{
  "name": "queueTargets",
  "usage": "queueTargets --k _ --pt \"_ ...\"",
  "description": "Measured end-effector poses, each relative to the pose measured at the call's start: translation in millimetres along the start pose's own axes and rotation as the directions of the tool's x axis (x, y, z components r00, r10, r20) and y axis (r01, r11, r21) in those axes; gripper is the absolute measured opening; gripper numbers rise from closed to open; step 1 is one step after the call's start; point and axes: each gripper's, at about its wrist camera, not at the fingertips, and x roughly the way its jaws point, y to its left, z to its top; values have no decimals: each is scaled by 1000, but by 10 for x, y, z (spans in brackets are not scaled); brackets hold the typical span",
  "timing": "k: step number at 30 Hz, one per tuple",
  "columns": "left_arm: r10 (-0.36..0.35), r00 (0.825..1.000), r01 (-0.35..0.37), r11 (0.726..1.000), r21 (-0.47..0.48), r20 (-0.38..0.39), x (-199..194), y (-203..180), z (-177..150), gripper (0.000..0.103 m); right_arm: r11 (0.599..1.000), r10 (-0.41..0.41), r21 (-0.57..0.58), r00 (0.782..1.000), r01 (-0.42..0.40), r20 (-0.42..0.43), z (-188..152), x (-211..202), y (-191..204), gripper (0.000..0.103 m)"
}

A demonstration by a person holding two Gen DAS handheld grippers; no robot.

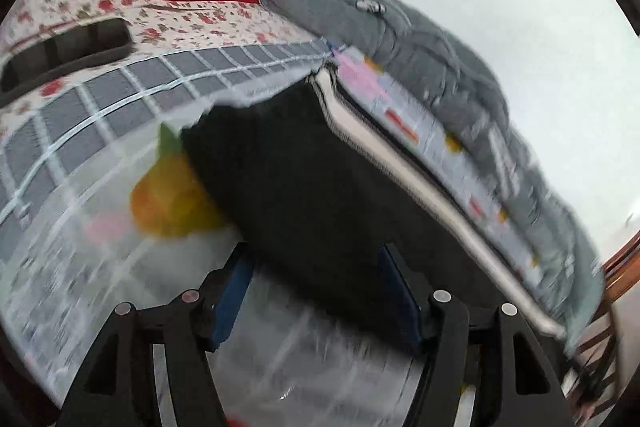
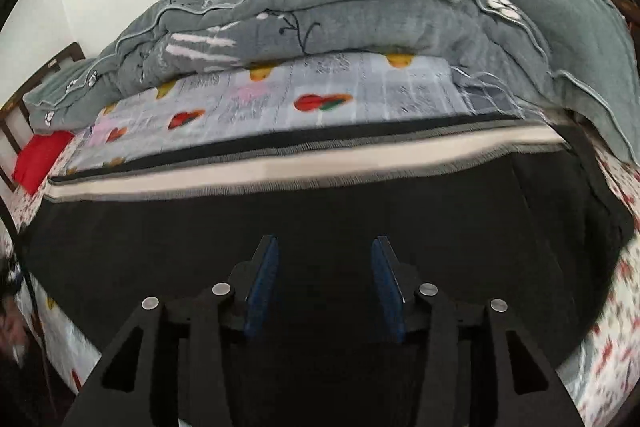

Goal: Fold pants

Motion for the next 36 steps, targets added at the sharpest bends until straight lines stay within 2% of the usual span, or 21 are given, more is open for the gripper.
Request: queueTargets --k 3,5,7,8,9,10,14,16,19,22,24,26,27,28,30,32,34,36 --pt "-54 998 55 990 -131 7 166 178 184 55 1000 -4 7 1000 4 -3 -233 -195 -121 48" --pt "-48 999 51 981 -185 20 227 259 276 40 1000 -9 25 1000 9 -2 -364 -300 -205 48" --pt "-40 999 41 976 -212 11 251 290 313 30 999 -18 41 1000 19 -6 -481 -382 -285 48" --pt "-30 1000 31 977 -213 5 246 292 317 22 998 -26 54 1000 26 -4 -531 -417 -326 48" --pt "-4 1000 4 978 -207 2 237 287 340 14 997 -29 69 1000 29 -3 -577 -447 -372 48" --pt "30 1000 -30 983 -183 -2 217 238 360 12 996 -27 84 1000 27 -2 -617 -467 -414 48" --pt "138 990 -136 989 -56 35 60 -137 451 10 991 -21 133 1000 21 -4 -719 -490 -567 48" --pt "149 987 -148 989 -8 68 -54 -389 480 9 992 -8 124 1000 8 3 -714 -501 -576 48" --pt "117 986 -130 986 105 115 -210 -978 474 9 997 -4 81 999 0 44 -703 -581 -525 48" --pt "57 991 -85 969 233 124 -309 -1647 304 9 998 23 61 997 -28 80 -707 -681 -509 48" --pt "-90 994 71 954 290 54 -301 -2070 98 5 997 47 58 994 -52 97 -715 -736 -526 48" --pt "-167 986 162 922 351 -16 -247 -2525 -196 5 997 58 52 993 -63 103 -745 -782 -542 48" --pt "-174 984 174 903 394 -36 -208 -2718 -339 5 997 52 48 993 -58 108 -770 -811 -557 48" --pt "-177 982 187 869 458 -66 -150 -2965 -571 5 997 51 46 993 -56 110 -787 -831 -566 48" --pt "-157 983 182 823 538 -94 -74 -3233 -916 5 997 52 45 993 -57 108 -850 -879 -617 48" --pt "-142 983 181 797 576 -113 -25 -3356 -1202 5 997 52 53 992 -58 112 -914 -933 -683 48" --pt "-135 979 197 809 553 -150 27 -3313 -1301 5 996 54 63 993 -61 108 -983 -974 -759 48" --pt "-120 977 194 836 513 -175 74 -3171 -1310 5 996 46 69 994 -53 100 -1033 -984 -813 48"
